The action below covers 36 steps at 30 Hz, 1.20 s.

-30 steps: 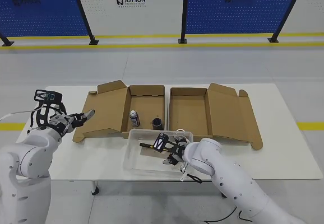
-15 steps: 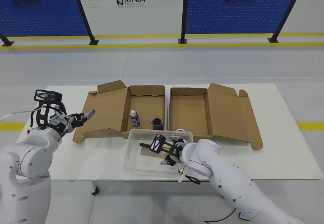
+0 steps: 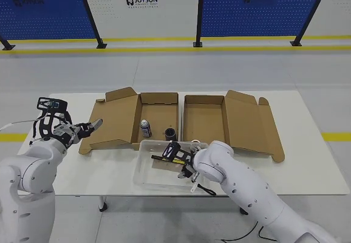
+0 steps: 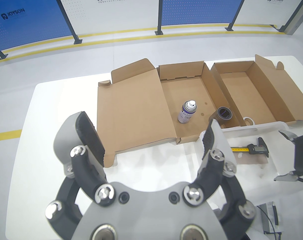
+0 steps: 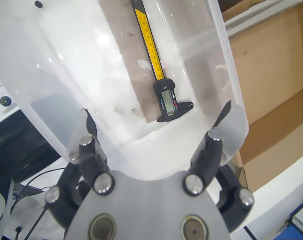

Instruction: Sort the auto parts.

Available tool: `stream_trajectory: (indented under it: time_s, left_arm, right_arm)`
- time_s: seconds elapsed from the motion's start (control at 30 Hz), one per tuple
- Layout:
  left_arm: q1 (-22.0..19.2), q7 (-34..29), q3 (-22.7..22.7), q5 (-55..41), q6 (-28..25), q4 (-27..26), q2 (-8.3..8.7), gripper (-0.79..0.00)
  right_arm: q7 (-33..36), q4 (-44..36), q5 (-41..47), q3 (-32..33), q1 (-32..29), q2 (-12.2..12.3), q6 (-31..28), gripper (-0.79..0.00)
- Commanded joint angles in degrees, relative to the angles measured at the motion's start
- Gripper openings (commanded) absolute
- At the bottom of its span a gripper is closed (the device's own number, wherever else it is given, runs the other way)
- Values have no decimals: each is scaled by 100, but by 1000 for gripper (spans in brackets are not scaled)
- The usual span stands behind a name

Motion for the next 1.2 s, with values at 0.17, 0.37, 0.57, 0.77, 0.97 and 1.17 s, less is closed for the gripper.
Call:
stream_trajectory:
  time_s: [0.17, 0.37, 0.57, 0.77, 0.97, 1.17]
  left_arm:
    - [0, 0, 0, 0, 0, 0, 0, 0]
    - [0, 0, 0, 0, 0, 0, 0, 0]
    - [0, 0, 0, 0, 0, 0, 0, 0]
    - [0, 0, 0, 0, 0, 0, 0, 0]
    - [0, 0, 0, 0, 0, 0, 0, 0]
    - [0, 0, 0, 0, 0, 0, 0, 0]
  right_arm:
    - [-44, 509, 66, -167, 199, -118, 43, -215]
    - [-117, 864, 78, -292, 355, -209, -28, -123]
    - [-254, 1275, 58, -443, 552, -327, -79, -148]
    - [-359, 1791, 206, -644, 751, -492, -205, -157]
    - [-457, 2227, 326, -816, 909, -660, -237, -231]
    - [-503, 2562, 411, -921, 1033, -796, -272, -323]
